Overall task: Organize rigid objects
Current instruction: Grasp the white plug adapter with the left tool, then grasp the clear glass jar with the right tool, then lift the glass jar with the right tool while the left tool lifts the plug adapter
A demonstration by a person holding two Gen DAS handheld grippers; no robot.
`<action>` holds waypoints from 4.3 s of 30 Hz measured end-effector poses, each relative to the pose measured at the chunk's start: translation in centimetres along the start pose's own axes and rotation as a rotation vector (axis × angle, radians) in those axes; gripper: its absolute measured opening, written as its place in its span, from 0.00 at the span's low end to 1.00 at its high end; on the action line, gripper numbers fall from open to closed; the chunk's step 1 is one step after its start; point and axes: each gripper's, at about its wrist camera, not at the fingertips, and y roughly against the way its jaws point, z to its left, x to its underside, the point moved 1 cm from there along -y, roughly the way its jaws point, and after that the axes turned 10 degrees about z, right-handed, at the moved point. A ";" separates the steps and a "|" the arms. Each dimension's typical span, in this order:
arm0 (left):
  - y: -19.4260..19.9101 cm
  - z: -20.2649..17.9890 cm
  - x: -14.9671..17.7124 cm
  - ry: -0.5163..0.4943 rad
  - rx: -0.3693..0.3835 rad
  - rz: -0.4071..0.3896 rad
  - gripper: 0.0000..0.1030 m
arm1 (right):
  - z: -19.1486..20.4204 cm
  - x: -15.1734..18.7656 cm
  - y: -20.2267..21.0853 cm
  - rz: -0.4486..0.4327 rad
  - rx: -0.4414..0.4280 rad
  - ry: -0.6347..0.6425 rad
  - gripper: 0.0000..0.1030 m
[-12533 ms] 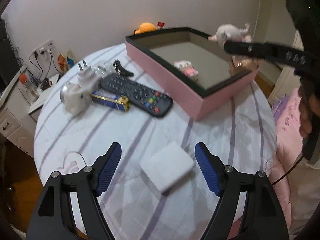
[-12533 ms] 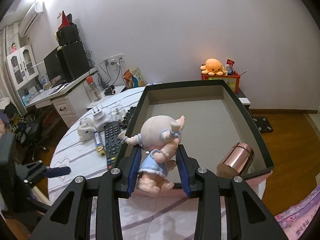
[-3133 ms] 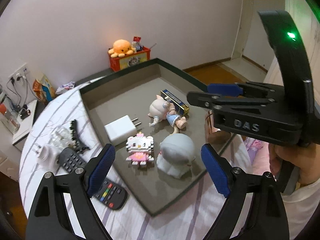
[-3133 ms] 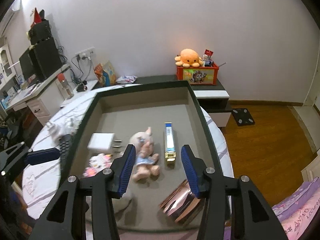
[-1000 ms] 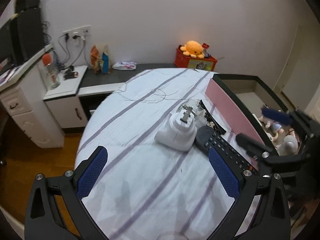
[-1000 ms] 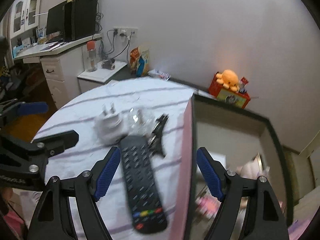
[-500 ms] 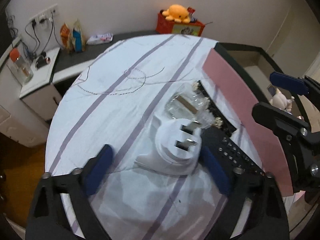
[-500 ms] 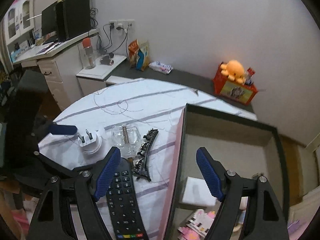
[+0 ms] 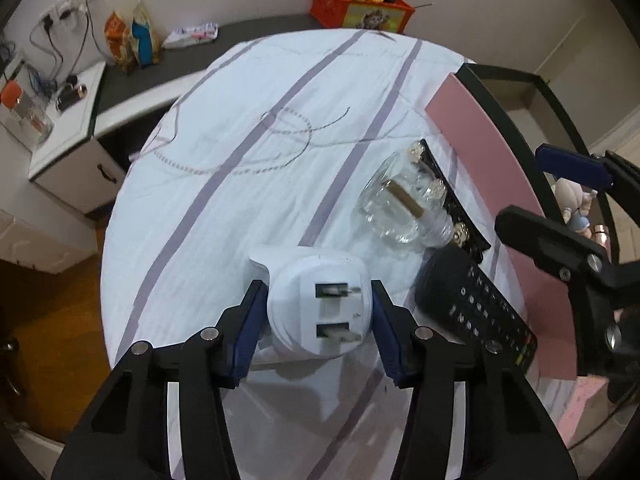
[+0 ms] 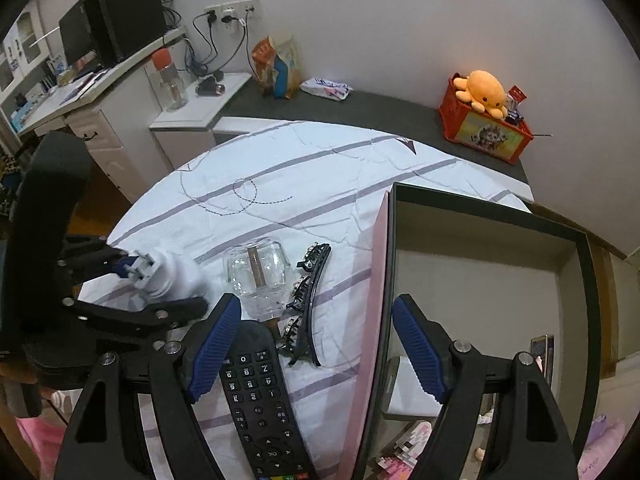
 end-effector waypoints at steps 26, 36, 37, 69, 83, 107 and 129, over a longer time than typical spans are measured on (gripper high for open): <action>0.7 1.9 2.7 0.027 0.037 0.073 0.50 | 4.3 -1.8 -5.4 0.182 -0.056 0.100 0.77; 0.7 2.0 2.9 0.036 0.043 0.067 0.49 | 3.8 -2.1 -5.3 0.184 -0.075 0.107 0.61; 0.7 1.9 3.0 0.036 0.044 0.069 0.49 | 3.6 -2.1 -5.2 0.181 -0.074 0.101 0.51; 0.4 1.6 3.8 0.037 0.053 0.038 0.65 | 3.4 -3.7 -7.1 0.177 -0.130 0.071 0.53; 0.2 1.8 3.3 0.100 -0.007 0.048 0.57 | 3.1 -4.3 -7.5 0.156 -0.168 0.025 0.58; 0.2 1.7 2.8 0.202 -0.062 0.080 0.45 | 2.5 -3.6 -6.4 0.152 -0.195 0.003 0.50; 1.3 0.2 3.2 0.190 -0.003 0.109 0.45 | 1.9 -2.7 -4.0 0.152 -0.218 0.005 0.50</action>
